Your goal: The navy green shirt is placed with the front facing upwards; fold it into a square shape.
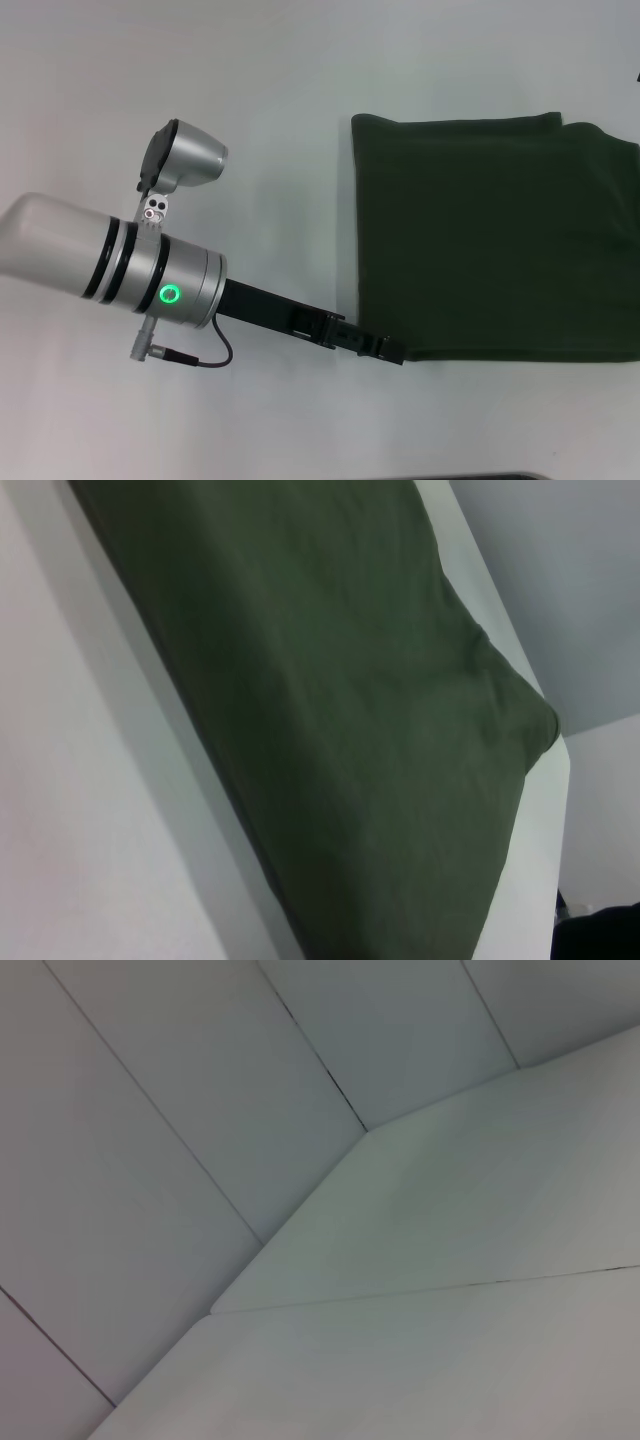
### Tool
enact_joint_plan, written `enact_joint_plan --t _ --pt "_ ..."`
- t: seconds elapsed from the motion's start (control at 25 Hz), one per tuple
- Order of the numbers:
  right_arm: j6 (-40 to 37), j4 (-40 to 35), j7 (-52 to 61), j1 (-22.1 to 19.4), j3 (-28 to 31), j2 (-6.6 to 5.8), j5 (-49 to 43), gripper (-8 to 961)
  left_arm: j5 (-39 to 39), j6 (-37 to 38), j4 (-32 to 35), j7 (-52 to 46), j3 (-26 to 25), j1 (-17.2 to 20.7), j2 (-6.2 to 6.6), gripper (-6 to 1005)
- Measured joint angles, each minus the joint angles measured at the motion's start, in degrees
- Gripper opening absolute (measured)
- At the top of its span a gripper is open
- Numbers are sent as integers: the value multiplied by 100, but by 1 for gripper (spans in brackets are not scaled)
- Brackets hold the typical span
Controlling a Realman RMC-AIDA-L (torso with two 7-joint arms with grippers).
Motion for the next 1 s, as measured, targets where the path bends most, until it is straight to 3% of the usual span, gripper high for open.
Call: enact_joint_plan --t 1.0 --pt "-7 -11 -6 -4 10 3 -1 901 -41 -125 -134 -193 -20 -186 -12 912"
